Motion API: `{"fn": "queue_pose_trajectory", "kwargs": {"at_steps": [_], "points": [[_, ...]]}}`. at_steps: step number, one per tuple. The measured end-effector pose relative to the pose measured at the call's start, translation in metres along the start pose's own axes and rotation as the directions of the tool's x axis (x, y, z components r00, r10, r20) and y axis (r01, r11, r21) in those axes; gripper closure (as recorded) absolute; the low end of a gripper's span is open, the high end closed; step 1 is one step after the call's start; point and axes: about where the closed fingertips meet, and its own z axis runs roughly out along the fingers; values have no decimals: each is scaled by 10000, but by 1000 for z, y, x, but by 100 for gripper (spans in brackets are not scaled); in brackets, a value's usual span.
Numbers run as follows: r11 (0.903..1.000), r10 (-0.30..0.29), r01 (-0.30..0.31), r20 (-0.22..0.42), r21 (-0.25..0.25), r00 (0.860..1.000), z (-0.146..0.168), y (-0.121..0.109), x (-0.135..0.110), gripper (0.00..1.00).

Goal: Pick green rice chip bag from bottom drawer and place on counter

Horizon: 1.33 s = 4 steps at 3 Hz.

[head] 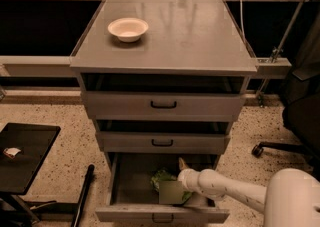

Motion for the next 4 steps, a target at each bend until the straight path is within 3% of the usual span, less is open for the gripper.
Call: {"fn": "queue_pose_trajectory", "kwargs": {"at_steps": [2,3,4], "points": [[9938,560,-567,-104,-954,9984,51,22,19,0],[9805,1241,-1223,20,-1540,9923,90,51,39,0],[9804,1249,-1232,18,-1535,9922,90,51,40,0]]}}
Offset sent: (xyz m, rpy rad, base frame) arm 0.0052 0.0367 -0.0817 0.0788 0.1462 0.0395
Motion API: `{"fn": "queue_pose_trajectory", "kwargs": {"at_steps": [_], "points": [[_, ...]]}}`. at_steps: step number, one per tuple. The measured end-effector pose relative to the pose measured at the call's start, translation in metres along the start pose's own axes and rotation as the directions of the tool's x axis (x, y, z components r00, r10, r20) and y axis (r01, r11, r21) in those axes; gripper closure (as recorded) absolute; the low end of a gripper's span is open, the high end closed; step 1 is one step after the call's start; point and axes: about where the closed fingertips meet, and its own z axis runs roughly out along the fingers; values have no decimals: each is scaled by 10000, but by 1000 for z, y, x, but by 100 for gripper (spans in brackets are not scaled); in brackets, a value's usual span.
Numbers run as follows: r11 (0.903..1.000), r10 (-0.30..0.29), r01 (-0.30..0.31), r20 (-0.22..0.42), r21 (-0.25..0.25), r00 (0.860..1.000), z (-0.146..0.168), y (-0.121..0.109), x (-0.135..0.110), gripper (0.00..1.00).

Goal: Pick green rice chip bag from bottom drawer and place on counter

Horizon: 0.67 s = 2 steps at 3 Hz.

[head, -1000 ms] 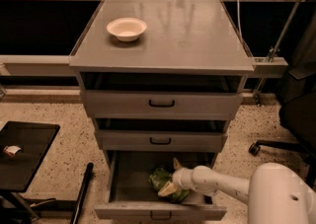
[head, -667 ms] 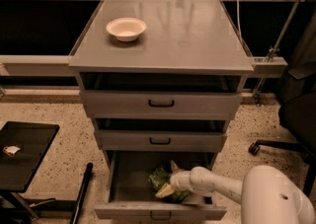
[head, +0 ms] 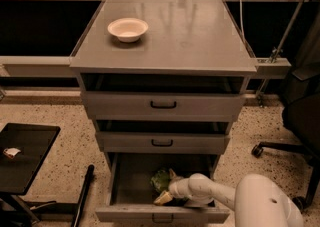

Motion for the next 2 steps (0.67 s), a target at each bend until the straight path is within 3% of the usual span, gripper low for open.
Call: {"fn": "queue_pose_trajectory", "kwargs": {"at_steps": [2], "points": [[10000,0,0,0,-1,10000,0,0,0,42]]}}
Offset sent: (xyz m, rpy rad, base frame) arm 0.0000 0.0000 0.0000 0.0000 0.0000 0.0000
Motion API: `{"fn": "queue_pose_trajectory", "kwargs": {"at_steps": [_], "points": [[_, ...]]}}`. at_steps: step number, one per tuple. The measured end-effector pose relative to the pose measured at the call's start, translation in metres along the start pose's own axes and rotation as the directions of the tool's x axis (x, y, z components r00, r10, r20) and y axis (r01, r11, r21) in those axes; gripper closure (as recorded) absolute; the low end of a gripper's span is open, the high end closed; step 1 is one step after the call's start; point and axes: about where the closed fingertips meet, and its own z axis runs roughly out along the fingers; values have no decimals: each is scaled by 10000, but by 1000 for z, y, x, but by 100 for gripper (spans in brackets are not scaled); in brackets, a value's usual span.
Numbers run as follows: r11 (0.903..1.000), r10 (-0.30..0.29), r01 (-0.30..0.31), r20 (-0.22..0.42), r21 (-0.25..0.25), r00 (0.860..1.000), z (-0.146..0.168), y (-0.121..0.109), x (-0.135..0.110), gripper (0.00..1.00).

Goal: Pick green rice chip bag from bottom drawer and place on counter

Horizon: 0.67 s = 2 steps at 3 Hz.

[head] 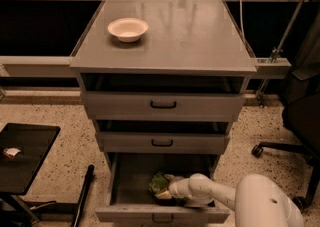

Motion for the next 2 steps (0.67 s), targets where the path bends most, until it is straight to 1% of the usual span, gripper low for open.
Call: {"fn": "queue_pose_trajectory", "kwargs": {"at_steps": [2], "points": [[10000,0,0,3,0,10000,0,0,0,89]]}}
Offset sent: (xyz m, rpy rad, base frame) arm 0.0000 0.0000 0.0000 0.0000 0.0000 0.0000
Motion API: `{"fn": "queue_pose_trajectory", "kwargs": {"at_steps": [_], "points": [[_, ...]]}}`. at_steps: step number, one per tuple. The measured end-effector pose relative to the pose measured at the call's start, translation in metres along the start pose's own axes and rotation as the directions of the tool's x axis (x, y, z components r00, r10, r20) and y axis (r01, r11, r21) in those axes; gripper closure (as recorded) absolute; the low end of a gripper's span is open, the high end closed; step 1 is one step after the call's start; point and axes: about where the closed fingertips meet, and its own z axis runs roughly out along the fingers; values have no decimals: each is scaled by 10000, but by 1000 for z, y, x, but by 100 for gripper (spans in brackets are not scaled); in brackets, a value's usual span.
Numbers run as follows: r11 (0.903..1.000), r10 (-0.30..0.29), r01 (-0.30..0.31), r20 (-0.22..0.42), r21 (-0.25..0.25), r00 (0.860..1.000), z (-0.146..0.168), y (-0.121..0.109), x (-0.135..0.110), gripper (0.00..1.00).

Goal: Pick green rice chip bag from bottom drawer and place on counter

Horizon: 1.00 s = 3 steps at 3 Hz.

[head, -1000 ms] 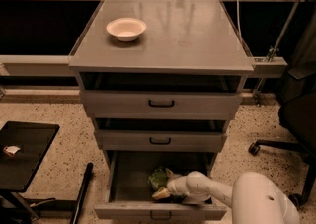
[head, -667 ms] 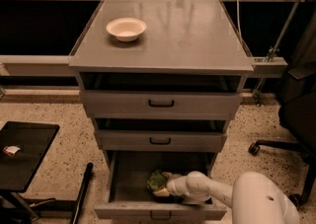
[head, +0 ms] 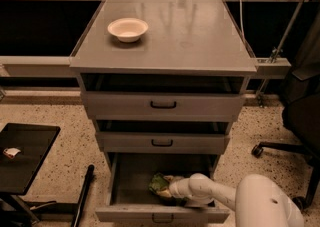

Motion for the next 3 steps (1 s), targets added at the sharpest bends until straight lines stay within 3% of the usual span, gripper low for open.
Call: {"fn": "queue_pose_trajectory", "kwargs": {"at_steps": [1,2,3], "points": [[9999,63,-67,465,84,9989,-13,-1,-4,100],[9971,-437,359,1186,672,9920,-56,-11,-32,100],[9868,-1194,982,1684,1286,9785,-106,-11,-68,100]]}}
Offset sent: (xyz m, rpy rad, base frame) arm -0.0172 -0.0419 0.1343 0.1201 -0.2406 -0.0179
